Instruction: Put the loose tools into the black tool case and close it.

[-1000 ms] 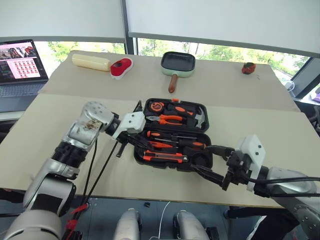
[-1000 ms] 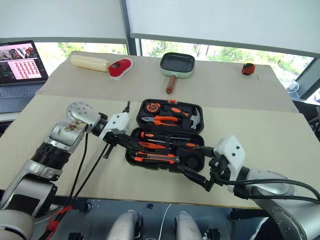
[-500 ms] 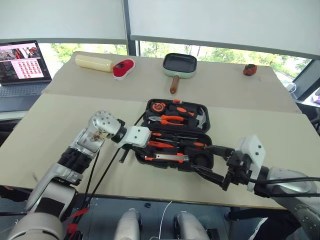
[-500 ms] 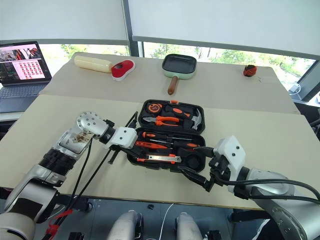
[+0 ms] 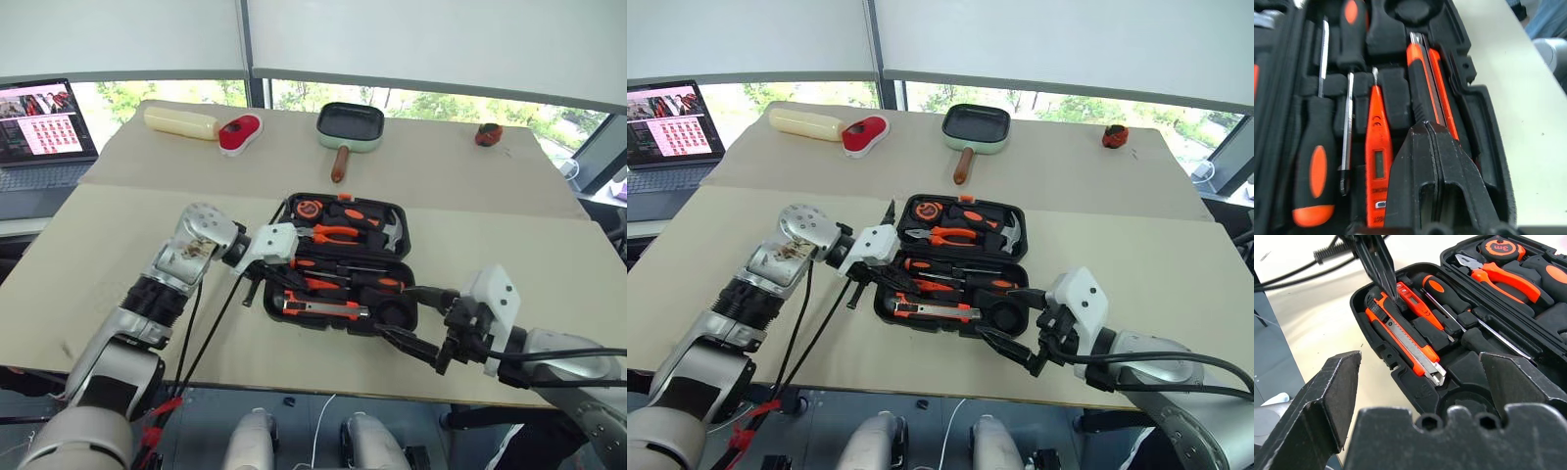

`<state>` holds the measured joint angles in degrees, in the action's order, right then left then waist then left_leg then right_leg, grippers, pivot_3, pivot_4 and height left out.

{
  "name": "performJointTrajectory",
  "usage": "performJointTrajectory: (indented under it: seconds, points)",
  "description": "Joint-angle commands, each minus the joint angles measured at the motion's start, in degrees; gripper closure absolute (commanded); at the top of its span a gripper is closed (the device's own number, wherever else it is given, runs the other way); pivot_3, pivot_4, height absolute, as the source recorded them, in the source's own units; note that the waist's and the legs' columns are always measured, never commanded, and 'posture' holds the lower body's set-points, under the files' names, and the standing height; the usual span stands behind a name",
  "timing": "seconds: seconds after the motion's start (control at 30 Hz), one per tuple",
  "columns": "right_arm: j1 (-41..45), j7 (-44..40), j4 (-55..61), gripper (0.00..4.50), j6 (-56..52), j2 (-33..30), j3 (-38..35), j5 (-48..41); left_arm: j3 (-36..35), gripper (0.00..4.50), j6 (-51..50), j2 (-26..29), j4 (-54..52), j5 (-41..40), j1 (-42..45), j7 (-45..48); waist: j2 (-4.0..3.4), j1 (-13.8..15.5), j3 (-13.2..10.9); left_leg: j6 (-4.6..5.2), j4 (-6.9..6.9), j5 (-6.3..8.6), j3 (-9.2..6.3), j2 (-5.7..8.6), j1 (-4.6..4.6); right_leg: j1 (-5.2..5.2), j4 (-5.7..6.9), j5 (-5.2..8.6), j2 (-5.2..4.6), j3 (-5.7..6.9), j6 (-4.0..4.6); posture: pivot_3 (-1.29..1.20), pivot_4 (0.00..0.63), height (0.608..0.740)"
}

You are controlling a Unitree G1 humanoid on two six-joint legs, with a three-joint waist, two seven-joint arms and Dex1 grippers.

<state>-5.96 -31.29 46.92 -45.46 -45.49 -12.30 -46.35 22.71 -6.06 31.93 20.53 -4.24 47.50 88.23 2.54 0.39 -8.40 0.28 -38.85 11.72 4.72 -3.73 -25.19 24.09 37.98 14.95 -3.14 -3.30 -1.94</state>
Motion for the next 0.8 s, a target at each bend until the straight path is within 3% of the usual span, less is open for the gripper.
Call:
performJointTrajectory:
  seconds: [0.03,0.3,0.43,0.6,0.73,0.8]
  points:
    - [-0.02,-0.18,1.68,0.0,0.44,-0.54,-1.35,-0.7,0.82,4.45,2.15,-0.97,-0.52,1.18,-0.17,-0.43,0.01,0.02,0.0,0.0,0.0,0.0,0.0,0.0,0.0,0.0,0.0,0.0,0.0,0.0,0.0,0.0,0.15,0.74]
    - [0.47,-0.17,1.31,0.0,0.37,-0.5,-1.14,-0.54,4.42,4.45,13.06,-2.74,8.09,9.51,-0.23,-5.94,0.0,0.4,0.02,0.0,-0.06,0.0,0.0,0.04,0.06,-0.15,-0.02,-0.01,-0.04,0.0,-0.02,0.0,0.15,0.74]
    - [0.29,0.01,1.39,0.0,0.38,-0.45,-1.2,-0.42,4.32,4.45,14.29,-3.61,9.81,9.51,-0.6,-6.26,-0.01,0.24,0.03,0.01,-0.04,0.0,0.0,0.04,0.09,-0.16,-0.02,-0.01,-0.02,-0.02,-0.02,0.0,0.15,0.74]
    - [-2.79,1.55,2.12,0.0,0.36,-0.03,-4.44,-0.12,-0.52,4.45,10.28,-4.61,5.62,3.02,-1.41,-5.49,-0.02,0.14,0.04,0.01,-0.02,0.0,0.0,0.02,0.08,-0.13,-0.01,-0.01,-0.01,-0.03,-0.02,0.0,0.15,0.74]
    - [-10.84,2.94,2.19,0.0,-0.03,1.4,-14.34,-0.86,-7.08,4.45,3.01,-2.94,-2.56,-5.73,-3.48,-3.84,-0.02,0.26,0.02,0.01,-0.02,0.0,-0.01,0.02,-0.06,-0.01,-0.02,-0.01,-0.03,-0.03,-0.04,0.0,0.15,0.74]
    - [-16.27,1.99,1.8,0.0,-0.3,2.24,-20.52,-1.31,-9.38,3.95,-3.7,-0.94,-7.71,-10.51,-4.84,-2.08,-0.03,0.28,0.02,0.01,-0.01,0.0,-0.02,0.02,-0.1,0.02,-0.02,0.0,-0.03,-0.02,-0.05,0.0,0.15,0.74]
